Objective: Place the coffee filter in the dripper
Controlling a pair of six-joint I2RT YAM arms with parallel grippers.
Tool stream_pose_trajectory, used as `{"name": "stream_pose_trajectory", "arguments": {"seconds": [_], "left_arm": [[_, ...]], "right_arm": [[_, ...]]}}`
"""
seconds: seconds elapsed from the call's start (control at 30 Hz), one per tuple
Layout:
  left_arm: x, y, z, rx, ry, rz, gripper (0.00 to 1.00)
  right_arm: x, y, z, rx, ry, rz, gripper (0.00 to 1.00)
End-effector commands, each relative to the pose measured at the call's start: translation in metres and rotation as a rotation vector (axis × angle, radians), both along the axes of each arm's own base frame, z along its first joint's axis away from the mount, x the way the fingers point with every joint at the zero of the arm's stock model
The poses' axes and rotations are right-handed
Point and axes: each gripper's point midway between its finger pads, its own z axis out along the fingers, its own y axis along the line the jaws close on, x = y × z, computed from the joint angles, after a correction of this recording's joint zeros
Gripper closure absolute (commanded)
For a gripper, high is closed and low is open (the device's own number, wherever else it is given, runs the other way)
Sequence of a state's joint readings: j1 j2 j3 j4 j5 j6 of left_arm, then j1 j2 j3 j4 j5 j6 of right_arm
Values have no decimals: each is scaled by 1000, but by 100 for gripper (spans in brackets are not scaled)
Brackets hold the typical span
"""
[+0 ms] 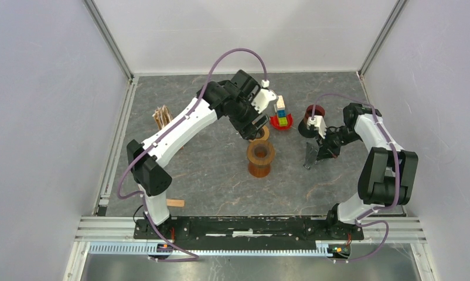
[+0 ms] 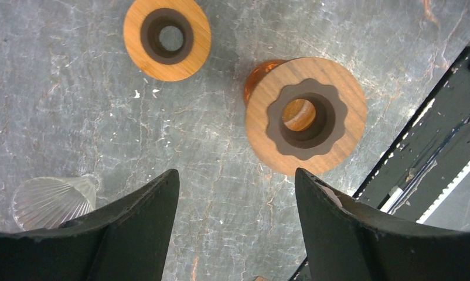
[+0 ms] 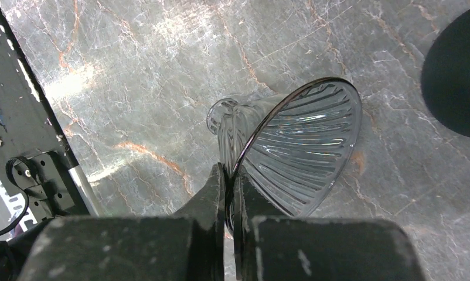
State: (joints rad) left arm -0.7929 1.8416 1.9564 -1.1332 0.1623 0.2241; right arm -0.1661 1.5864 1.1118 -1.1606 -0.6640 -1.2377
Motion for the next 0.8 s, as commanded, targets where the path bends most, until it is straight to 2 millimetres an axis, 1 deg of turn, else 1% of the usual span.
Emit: {"name": "stream_pose_trajectory", "arguments": {"seconds": [0.0,0.1,0.2,0.3,0.37,0.43,0.5,0.57,0.63,0.77], "left_arm": [[12,14,33,-149,22,96,21],[21,24,42,-215,53,162,21],[26,31,50,-248,55,209,21],[24,30,55,-266,63,215,21],[23,26,56,-284,84,220,21],[23,21,58,-299,101,218,21],[19,14,61,-333,145,220,22],[16,6,66,-369,177,207,24],[15,-1,71,-402,197,195,25],[14,-8,81,-443,208,175,25]], "right_arm": [[15,5,41,24,-161,20,100],[15,15,69,10,-267,68,100],[14,35,102,-41,-423,130,100],[11,69,138,-99,-621,219,100],[7,89,163,-86,-731,262,100],[-1,106,182,-62,-793,312,100],[-9,121,193,-53,-825,364,100],[-15,137,196,-54,-847,412,100],[-20,151,195,-65,-866,450,100],[-28,174,183,-108,-902,505,100]]}}
